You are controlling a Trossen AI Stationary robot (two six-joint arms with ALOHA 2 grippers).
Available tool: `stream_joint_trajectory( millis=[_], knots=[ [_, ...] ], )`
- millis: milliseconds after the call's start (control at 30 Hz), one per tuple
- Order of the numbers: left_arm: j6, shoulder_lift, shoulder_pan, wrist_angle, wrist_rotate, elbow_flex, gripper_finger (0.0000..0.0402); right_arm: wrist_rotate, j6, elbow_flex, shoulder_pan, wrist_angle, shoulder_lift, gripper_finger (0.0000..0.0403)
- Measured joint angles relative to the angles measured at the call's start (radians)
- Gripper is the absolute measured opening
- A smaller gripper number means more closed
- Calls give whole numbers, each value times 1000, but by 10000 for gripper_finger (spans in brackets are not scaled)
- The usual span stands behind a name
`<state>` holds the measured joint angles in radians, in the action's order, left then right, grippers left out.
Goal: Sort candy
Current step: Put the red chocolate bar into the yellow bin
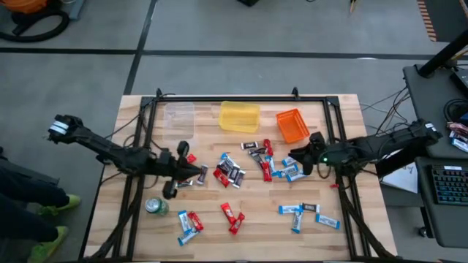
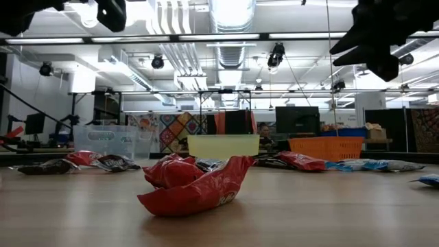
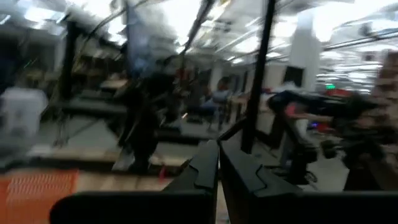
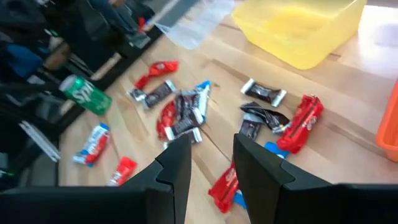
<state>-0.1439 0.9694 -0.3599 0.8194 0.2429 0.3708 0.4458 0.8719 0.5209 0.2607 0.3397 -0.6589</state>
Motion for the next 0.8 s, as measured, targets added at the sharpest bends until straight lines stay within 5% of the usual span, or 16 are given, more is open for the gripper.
stream_joint_trajectory(
  millis=[333,800],
  knots=[
    [-179,33,-2,-719,36,220,0,0,-34,90,0,-14,-133,109],
    [-127,-106,-8,-750,36,72,0,-3,11,167,-35,-100,-334,109]
  ],
)
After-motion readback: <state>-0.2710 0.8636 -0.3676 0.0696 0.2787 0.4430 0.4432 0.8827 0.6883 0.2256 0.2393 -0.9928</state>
